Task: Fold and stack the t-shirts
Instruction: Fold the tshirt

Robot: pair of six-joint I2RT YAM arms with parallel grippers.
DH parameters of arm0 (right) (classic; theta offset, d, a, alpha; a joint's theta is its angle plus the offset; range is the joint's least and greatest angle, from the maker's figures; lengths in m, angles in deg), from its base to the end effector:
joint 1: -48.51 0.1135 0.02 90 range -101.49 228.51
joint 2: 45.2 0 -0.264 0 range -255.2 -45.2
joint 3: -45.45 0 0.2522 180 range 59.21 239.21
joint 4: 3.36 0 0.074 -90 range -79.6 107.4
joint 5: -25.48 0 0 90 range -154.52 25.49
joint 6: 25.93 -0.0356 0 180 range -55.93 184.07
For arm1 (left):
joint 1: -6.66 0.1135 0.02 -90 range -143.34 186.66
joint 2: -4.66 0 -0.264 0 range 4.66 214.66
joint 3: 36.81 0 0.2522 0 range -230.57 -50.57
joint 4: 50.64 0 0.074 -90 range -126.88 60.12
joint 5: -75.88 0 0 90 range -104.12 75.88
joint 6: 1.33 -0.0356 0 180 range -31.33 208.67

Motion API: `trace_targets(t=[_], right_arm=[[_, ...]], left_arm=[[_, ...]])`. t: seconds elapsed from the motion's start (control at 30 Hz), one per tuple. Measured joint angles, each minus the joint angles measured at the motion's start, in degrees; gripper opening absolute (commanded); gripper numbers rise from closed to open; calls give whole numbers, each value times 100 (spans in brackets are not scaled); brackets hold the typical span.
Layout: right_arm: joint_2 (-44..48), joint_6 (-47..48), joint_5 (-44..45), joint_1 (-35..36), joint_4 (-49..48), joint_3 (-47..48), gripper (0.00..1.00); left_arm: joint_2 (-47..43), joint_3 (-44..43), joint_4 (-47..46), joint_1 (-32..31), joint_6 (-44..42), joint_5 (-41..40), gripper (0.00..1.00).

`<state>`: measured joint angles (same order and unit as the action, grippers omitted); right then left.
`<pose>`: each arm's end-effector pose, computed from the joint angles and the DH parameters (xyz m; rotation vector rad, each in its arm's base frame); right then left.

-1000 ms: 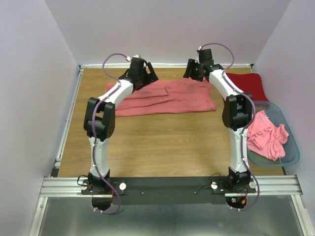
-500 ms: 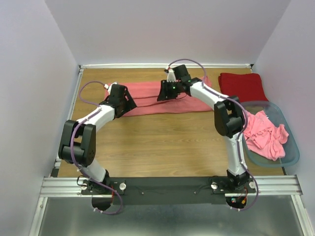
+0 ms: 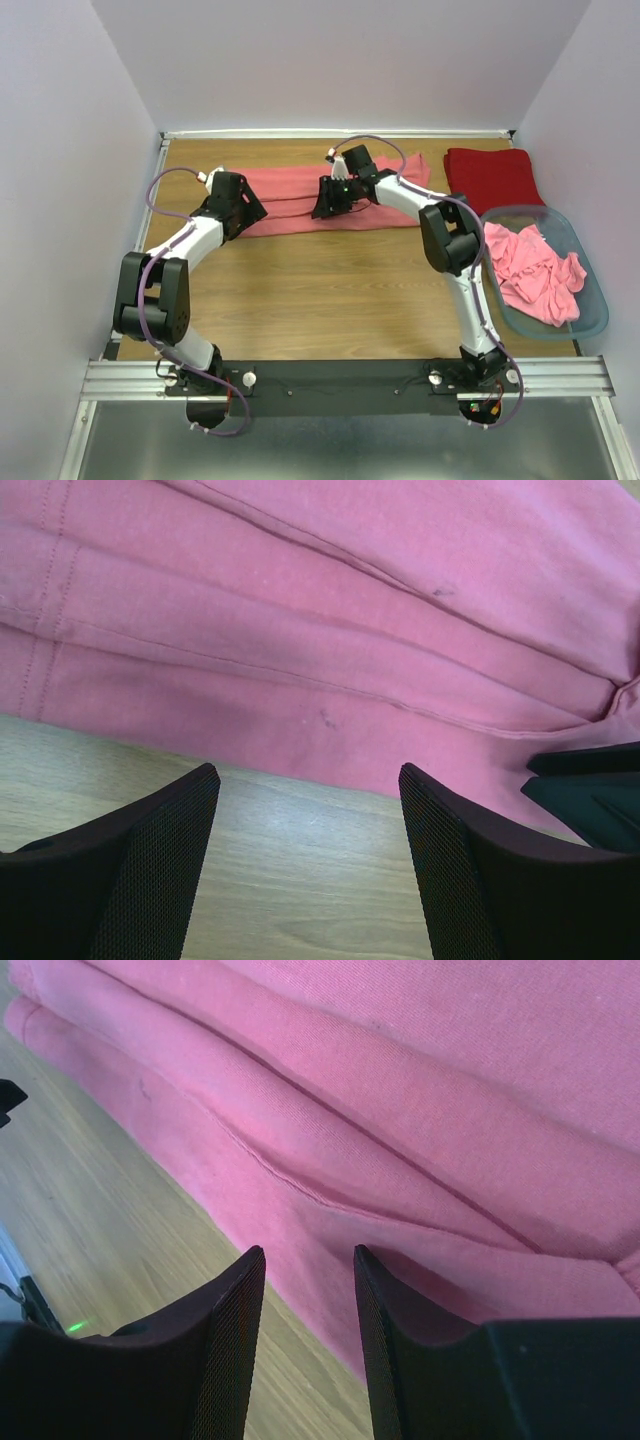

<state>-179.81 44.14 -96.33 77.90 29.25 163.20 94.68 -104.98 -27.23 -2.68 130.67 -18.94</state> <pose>0.4391 0.2688 0.1491 -0.4735 2.4976 1.0441 0.3273 -0.0508 0.2059 -0.7094 2.2746 -0.3343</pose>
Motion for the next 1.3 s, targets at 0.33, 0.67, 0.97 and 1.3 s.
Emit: trace_targets(t=[0.33,0.67,0.97,1.3], right_arm=[[-358,-210,400,26,-179,597,55],[-826,-542,1145,-149,-293,1709,61],[-407,-538,1198,-385,-317,1246,61],[1751,-575,1143,-1453,-566,-1506,59]], left_arm=[[0,26,-39,28,0,15,81],[-13,299,-170,210,79,197,81],[197,-2,-402,717,177,424,50],[680,48,-632,1139,236,704,22]])
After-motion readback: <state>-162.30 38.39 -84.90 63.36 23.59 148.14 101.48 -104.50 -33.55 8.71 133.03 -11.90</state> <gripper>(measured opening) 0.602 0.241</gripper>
